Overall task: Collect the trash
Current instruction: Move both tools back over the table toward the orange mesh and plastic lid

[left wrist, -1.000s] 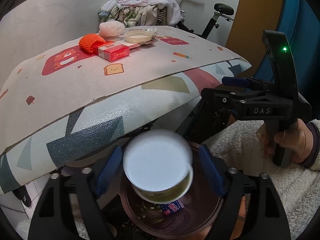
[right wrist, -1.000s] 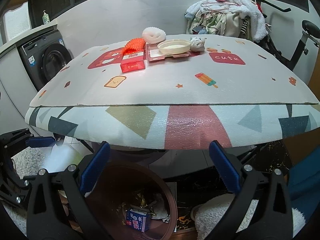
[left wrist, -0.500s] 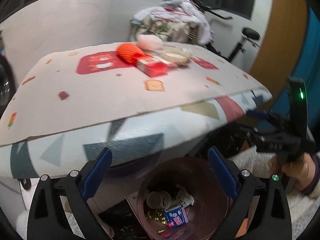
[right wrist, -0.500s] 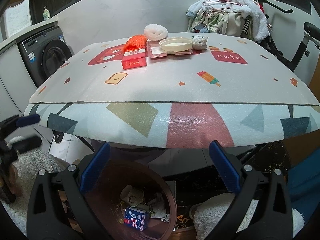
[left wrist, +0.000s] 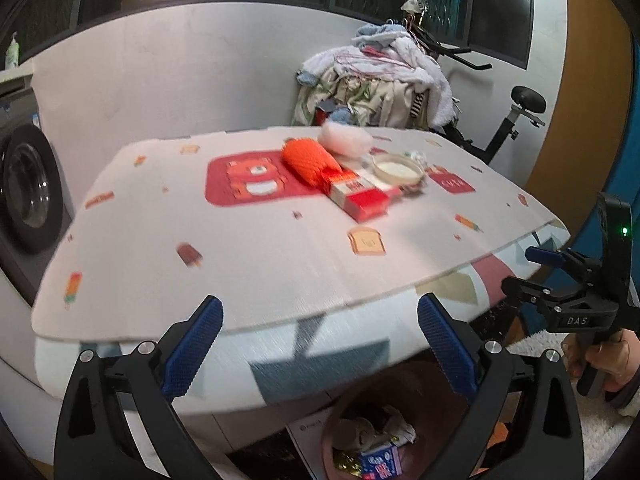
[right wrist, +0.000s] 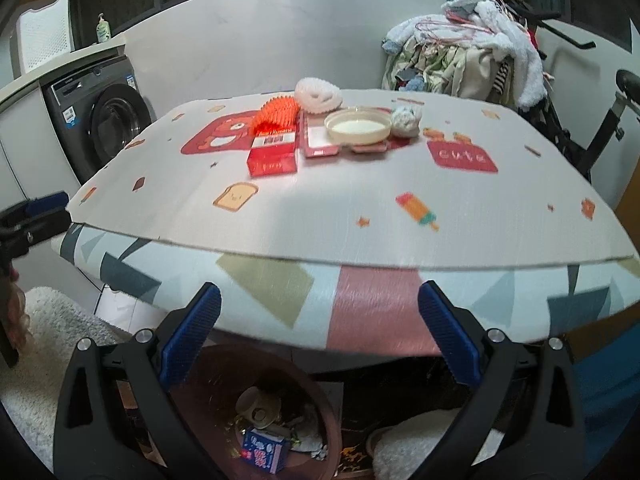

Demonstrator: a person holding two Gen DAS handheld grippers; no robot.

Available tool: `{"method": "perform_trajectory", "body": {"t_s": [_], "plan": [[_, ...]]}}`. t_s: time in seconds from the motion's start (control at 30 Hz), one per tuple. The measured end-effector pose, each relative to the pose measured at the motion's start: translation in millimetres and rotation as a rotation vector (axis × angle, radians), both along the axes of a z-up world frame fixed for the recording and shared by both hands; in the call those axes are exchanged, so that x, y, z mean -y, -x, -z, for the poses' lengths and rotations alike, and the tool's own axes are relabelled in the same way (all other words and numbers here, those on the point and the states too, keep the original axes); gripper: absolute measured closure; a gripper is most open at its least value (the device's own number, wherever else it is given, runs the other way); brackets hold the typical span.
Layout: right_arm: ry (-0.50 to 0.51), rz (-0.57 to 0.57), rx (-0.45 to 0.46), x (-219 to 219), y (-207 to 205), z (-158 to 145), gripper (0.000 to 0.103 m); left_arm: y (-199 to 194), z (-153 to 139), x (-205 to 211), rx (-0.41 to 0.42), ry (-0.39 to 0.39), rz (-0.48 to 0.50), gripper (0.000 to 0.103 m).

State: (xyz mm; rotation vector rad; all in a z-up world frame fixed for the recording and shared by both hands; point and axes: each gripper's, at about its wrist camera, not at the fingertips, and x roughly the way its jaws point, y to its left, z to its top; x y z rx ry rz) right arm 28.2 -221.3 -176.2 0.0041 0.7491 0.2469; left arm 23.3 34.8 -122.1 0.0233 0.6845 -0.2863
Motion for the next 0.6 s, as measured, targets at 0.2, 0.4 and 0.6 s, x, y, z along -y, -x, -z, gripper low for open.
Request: {"method": "perform_trajectory", "body": {"t_s": [0.2,0.4,0.6], "plan": [[0.029,-0.001,0.012,3,-23,-10,0.006,-24,-20,-12,0.022,-0.008,-0.019,0.007],[0.053,-0.002,0.012,9,-55,-16,0.006,-46,-27,-25,0.025,0.002,-0.037,0.007],[0.052,0.048,0.021,25,-93,-21,0.006,-67,-19,-35,0.001,0.029,-0.049,0.007]]}}
